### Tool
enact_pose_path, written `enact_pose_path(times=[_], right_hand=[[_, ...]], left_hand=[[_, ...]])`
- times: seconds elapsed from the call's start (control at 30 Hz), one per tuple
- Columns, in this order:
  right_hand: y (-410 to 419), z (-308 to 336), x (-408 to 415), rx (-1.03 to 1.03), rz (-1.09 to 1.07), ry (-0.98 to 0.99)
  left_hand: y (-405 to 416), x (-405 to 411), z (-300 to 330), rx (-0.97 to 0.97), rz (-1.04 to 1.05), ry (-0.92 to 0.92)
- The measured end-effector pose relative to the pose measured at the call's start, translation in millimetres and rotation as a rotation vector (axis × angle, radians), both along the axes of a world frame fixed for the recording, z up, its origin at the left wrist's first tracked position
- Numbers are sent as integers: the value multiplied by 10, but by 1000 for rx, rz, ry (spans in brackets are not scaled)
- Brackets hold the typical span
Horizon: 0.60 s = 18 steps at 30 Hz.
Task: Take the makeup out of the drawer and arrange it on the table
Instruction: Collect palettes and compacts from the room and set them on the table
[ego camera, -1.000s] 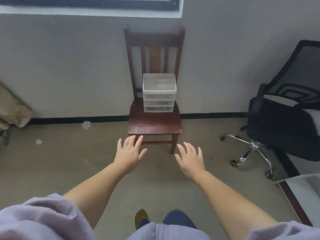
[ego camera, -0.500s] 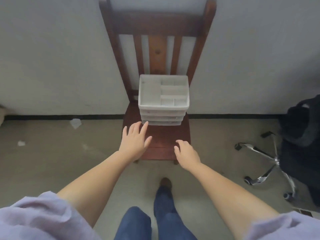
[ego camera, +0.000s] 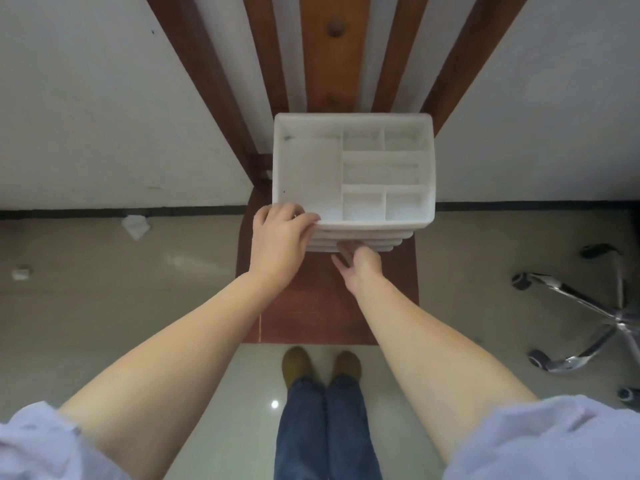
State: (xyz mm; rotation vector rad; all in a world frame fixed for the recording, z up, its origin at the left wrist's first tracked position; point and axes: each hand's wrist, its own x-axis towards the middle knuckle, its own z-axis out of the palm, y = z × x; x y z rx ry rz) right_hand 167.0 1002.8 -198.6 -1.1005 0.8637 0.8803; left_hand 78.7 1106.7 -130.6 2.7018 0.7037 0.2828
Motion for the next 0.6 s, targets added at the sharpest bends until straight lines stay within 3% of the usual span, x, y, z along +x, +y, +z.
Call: enact_pose_path(times=[0.4, 0.53, 0.6], right_hand=[[-430, -239, -633, 23, -82, 111], [-739, -157, -826, 106, 37, 155], [-854, -32, -756, 29, 286, 132]], left_hand=[[26, -3, 40, 6, -47, -18], [-40, -27, 44, -14, -38, 11], [-100, -123, 29, 45, -76, 12]])
